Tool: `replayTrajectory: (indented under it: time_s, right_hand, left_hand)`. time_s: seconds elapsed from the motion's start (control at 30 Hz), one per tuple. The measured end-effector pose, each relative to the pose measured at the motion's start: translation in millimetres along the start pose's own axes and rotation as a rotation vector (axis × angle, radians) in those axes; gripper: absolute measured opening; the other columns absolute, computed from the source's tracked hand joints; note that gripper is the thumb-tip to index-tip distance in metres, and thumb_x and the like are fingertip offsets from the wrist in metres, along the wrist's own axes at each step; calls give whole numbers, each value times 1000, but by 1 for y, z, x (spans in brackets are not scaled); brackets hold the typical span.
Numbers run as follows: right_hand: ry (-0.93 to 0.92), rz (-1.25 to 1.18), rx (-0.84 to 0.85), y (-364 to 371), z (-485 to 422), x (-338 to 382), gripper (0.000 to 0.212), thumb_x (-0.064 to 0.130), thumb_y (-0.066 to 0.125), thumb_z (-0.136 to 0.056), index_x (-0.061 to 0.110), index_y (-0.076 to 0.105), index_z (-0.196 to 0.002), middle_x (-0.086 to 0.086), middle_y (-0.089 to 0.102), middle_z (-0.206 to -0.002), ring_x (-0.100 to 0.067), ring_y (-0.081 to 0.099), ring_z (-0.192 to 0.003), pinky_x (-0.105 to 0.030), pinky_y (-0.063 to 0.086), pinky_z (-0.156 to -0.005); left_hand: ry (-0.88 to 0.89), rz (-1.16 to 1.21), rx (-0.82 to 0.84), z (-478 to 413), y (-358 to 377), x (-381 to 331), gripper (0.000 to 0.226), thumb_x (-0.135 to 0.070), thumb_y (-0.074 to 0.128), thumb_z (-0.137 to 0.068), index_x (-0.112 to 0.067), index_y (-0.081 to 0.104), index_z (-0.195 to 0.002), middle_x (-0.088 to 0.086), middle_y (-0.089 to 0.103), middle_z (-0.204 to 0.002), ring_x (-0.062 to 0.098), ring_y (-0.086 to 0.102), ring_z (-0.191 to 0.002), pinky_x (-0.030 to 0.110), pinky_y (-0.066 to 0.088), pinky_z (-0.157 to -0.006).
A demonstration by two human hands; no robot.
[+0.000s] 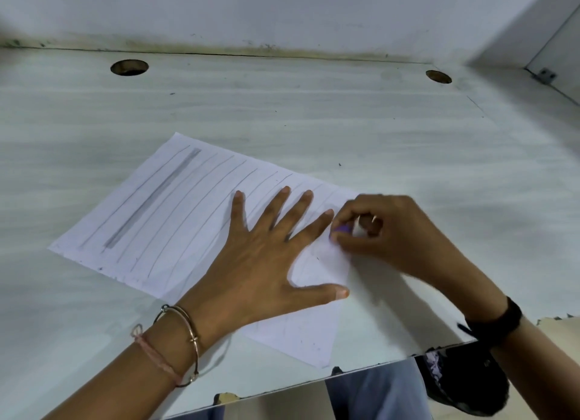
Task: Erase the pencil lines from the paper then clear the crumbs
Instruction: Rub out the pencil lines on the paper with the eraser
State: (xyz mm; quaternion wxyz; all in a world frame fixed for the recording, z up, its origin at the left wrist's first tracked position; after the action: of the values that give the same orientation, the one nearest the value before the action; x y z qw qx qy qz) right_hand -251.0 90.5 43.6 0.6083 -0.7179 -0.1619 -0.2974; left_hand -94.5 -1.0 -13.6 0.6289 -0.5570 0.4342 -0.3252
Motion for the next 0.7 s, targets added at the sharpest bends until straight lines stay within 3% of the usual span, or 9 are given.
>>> replayTrajectory:
  time_s: [0.07, 0.2, 0.33, 0.47, 0.6, 0.7]
  right_hand:
    - [14, 52, -68, -4, -4, -2, 14, 9, 77, -74, 20, 69, -71, 14, 58, -64, -3, 47, -57, -9, 34, -56]
    - [-57, -50, 174, 7, 9, 11, 14, 9, 78, -73, 20, 70, -72, 16, 59, -64, -5, 47, -56, -13, 39, -56]
    - [-31, 87, -105, 0, -5, -7, 21, 8, 76, -74, 25, 66, -71, 14, 54, -61, -7, 46, -57, -10, 35, -56]
    - [-126, -51, 124, 7, 7, 4, 15, 4, 77, -74, 17, 69, -74, 18, 56, -65, -6, 44, -56, -9, 34, -57]
    - [-66, 42, -82, -2, -4, -14, 15, 4, 75, -74, 17, 68, -73, 14, 57, -66, -5, 45, -58, -9, 33, -57]
    - [-10, 12, -103, -2, -6, -19, 13, 6, 73, -75, 18, 67, -73, 15, 55, -61, -6, 43, -53, -10, 31, -56]
  left_hand:
    - [3, 2, 3, 0, 1, 0, 95, -95, 4, -66, -50, -24, -145, -15, -32, -156, 12, -35, -142, 66, -16, -110]
    - [6, 0, -2, 0, 1, -2, 96, -95, 13, -72, -48, -19, -149, -13, -29, -158, 12, -34, -143, 67, -15, -110]
    - [8, -2, 11, 0, 0, -1, 94, -94, 5, -67, -50, -25, -145, -14, -31, -157, 12, -34, -142, 66, -15, -110]
    - [7, -8, 1, 0, 2, -1, 95, -94, 11, -71, -48, -20, -148, -14, -29, -158, 12, -33, -143, 67, -13, -110]
    - [3, -9, 5, 1, 1, -1, 96, -94, 6, -69, -47, -20, -148, -14, -29, -158, 13, -32, -144, 67, -13, -110]
    - [-7, 11, 0, 0, 1, -2, 94, -93, 6, -69, -48, -19, -148, -14, -27, -159, 12, -31, -144, 66, -15, -111]
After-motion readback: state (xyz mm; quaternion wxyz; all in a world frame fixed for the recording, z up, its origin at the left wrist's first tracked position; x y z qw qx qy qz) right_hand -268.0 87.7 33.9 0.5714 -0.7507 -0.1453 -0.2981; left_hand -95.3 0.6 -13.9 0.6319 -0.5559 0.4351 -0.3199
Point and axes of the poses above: each hand's wrist, its own z-axis away from the middle knuckle, its own y-axis out of the palm, x = y × z, the point moved 2 cm from there along -z, towards the middle knuckle
